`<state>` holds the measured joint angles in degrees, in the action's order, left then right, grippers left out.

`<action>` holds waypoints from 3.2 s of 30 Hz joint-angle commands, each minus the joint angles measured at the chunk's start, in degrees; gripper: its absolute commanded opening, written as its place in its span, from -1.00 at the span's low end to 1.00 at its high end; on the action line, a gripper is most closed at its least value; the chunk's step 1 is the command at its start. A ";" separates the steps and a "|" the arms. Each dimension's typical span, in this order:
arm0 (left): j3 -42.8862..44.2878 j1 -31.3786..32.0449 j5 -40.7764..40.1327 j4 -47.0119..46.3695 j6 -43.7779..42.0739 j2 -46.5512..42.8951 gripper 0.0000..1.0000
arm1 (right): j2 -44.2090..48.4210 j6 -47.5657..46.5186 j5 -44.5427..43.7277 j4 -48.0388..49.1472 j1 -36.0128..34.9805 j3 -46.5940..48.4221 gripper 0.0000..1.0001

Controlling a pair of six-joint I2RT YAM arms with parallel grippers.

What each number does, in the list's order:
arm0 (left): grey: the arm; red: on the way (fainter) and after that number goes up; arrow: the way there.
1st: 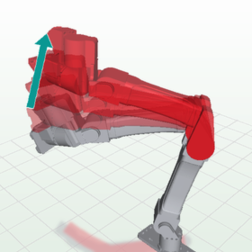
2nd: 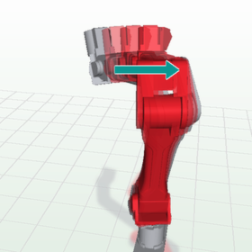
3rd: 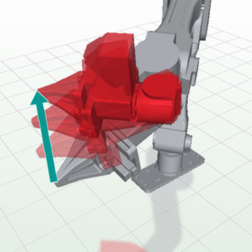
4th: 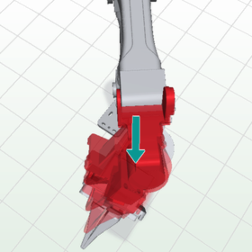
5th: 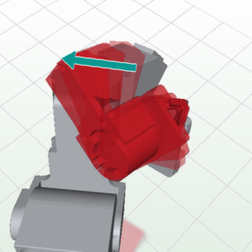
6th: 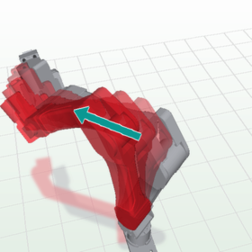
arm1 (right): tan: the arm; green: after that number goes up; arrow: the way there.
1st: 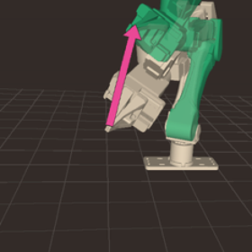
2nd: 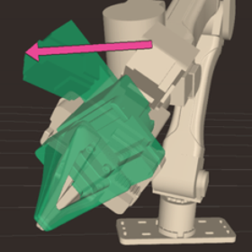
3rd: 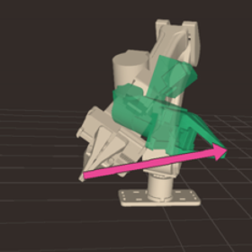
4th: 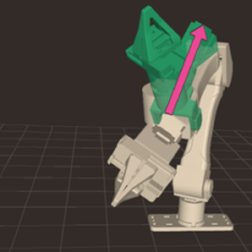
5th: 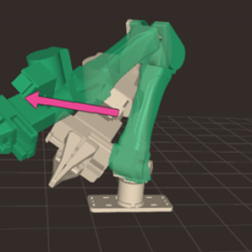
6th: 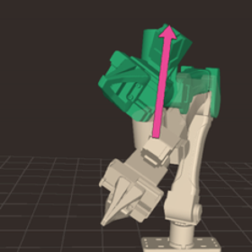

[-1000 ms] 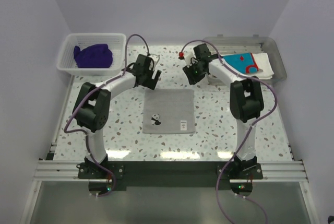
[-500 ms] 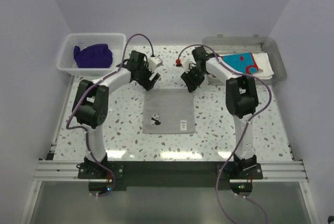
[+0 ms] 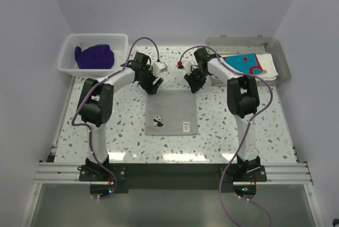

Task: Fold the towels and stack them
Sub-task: Fold the towel

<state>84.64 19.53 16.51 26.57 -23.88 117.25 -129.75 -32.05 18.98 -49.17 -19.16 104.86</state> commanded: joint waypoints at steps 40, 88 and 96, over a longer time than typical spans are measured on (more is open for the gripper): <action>0.26 -0.46 -6.84 9.12 0.76 5.18 -0.44 | 0.55 -3.19 -4.92 -0.84 -1.76 -1.85 -1.00; -32.95 2.44 -5.88 -5.65 34.24 -37.35 -1.00 | 31.93 17.81 -13.54 8.03 -5.89 -25.31 -1.00; -39.37 5.17 -6.06 -5.91 41.28 -43.51 -1.00 | 33.60 22.73 -10.64 8.74 -5.89 -29.97 -1.00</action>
<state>47.51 24.36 12.38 20.49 13.21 75.59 -98.91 -11.86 8.82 -39.79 -25.93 76.23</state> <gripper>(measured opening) 0.028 0.014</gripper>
